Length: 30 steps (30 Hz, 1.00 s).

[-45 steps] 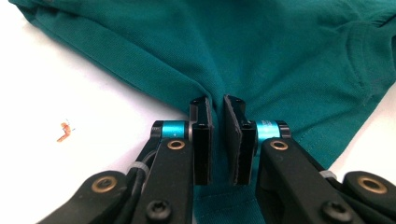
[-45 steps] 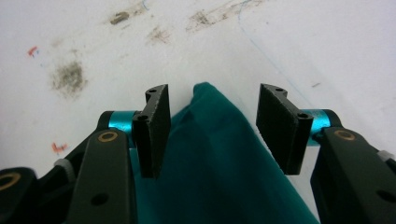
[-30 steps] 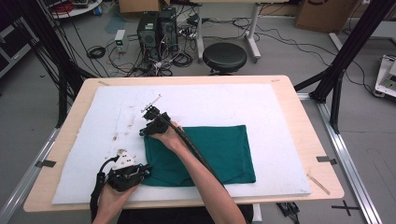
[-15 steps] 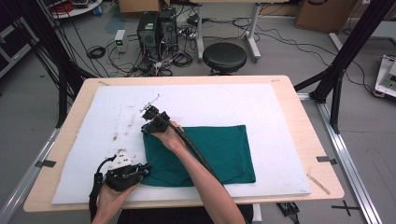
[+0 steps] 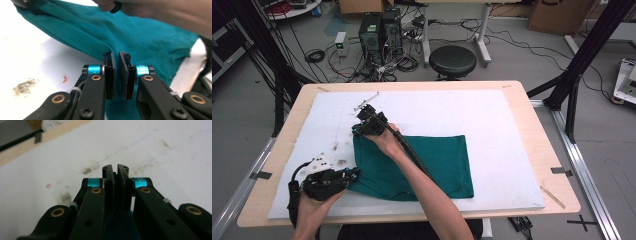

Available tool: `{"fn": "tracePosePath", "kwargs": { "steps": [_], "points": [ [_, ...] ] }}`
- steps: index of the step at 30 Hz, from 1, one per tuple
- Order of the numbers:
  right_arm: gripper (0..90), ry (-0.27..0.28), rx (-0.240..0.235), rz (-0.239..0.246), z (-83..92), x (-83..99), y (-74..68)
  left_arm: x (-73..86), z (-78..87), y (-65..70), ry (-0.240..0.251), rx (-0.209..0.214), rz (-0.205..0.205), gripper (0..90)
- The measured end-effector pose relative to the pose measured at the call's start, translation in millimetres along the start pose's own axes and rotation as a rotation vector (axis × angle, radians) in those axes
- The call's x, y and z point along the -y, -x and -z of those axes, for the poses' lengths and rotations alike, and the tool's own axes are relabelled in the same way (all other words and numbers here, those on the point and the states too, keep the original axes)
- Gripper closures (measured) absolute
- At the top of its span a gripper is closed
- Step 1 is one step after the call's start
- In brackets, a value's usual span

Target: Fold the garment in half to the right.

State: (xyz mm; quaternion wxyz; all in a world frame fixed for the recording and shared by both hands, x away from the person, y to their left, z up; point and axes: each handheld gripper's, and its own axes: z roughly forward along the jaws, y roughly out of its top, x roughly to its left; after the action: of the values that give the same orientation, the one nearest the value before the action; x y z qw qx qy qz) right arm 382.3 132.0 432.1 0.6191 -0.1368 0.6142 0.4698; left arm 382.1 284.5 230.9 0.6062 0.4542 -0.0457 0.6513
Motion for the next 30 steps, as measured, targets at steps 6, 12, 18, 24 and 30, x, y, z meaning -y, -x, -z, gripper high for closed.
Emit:
{"fn": "tracePosePath", "kwargs": {
  "steps": [6,12,18,24,30],
  "points": [
    [85.7,0.005,-0.022,0.005,1.5,-2.2,-2.5,3.0,0.9,-1.6,-0.007,0.02,-0.001,83.4],
    [85.7,-0.012,-0.017,0.01,8.7,8.9,2.8,8.6,-11.4,3.1,-0.015,0.053,-0.012,83.4],
    [85.7,-0.024,-0.018,0.008,28.2,18.5,14.0,6.5,-22.2,12.8,-0.009,0.087,-0.03,83.3],
    [85.6,-0.006,0.002,-0.012,49.4,34.8,27.0,-4.2,-40.6,23.2,-0.021,0.142,-0.039,83.4],
    [85.7,-0.011,0.008,-0.052,70.0,48.2,40.1,-12.2,-66.1,38.6,-0.046,0.181,-0.065,83.5]
  ]
}}
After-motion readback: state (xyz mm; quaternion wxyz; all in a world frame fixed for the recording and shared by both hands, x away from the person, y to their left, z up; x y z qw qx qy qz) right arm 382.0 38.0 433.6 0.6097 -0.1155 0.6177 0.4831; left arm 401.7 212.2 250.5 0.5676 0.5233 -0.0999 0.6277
